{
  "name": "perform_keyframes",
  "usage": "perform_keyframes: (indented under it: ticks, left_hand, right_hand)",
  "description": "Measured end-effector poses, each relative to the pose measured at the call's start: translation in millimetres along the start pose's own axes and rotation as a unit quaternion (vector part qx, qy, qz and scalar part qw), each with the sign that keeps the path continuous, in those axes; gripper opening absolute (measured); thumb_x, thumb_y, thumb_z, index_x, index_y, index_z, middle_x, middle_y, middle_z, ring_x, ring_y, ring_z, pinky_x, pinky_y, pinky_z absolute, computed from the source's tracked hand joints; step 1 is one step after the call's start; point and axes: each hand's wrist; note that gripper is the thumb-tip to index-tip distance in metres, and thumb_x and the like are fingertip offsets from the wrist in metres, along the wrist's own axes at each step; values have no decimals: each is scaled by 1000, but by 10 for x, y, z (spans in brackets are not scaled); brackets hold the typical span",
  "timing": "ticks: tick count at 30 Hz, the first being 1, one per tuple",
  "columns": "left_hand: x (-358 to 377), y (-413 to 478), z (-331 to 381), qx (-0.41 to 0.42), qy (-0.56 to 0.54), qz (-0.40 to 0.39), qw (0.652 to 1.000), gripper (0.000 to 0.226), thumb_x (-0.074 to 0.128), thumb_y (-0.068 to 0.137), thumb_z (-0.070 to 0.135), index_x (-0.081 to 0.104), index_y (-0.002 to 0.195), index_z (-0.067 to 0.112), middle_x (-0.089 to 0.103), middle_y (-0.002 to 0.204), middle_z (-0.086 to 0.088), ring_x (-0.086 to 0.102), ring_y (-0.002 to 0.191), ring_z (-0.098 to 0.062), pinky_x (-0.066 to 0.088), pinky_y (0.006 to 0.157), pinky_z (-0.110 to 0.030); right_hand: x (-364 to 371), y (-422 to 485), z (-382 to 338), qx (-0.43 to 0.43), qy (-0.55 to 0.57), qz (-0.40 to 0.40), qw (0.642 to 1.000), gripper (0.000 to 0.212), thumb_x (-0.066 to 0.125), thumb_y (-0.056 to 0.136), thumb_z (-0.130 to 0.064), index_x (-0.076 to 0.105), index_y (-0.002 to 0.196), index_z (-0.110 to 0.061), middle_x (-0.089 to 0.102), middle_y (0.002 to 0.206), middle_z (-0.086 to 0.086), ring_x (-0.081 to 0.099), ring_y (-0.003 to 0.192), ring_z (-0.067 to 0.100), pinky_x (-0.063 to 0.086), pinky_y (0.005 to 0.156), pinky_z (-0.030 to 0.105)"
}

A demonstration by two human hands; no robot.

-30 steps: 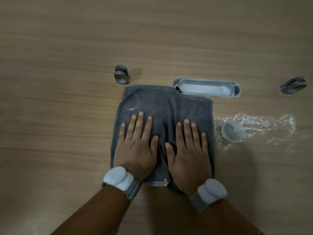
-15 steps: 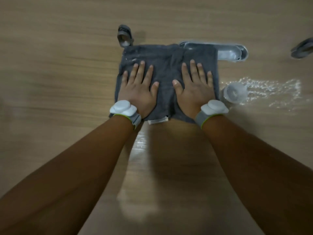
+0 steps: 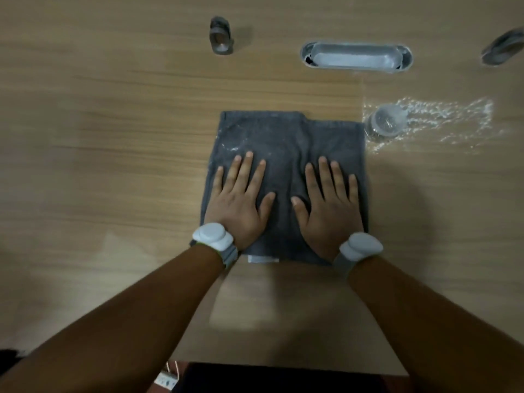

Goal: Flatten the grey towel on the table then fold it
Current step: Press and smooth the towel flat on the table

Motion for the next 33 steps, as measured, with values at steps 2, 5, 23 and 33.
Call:
perform_keyframes:
  ticks: [2,5,23,33]
  left_hand:
    - [-28,126,-54,15,0,-12,1000,67,24,103,57,19,160,23,14,168,-5,10,155,-24,6,125,-50]
    - [-130,445,-119,1,-11,-22,1000,67,23,103,58,16,161,25,11,169,-2,6,155,-21,3,125,-48]
    - [23,-52,-146,-16,-8,-6,1000,69,24,102,61,17,160,24,12,168,-4,6,155,-23,1,125,-49]
    - [-297,1288,-602,-28,-31,-11,999,71,14,101,63,10,161,26,3,170,-1,-1,156,-21,-3,125,-47]
  right_hand:
    - [6,214,34,-14,4,-6,1000,69,30,104,-58,29,159,-17,24,167,12,18,155,33,10,125,58]
    - [-28,611,63,-1,11,-13,1000,70,27,103,-59,26,160,-19,21,169,10,15,156,31,8,125,57]
    - [17,22,-96,4,-19,-14,1000,72,25,103,-60,26,160,-16,24,167,14,17,155,34,9,125,58]
    - [43,1526,-139,67,8,15,998,74,20,101,-63,19,162,-21,16,170,9,12,157,29,6,125,57]
Point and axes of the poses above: each hand's wrist, its own y-axis towards the middle knuckle, its own x-axis out of the palm, z = x × y
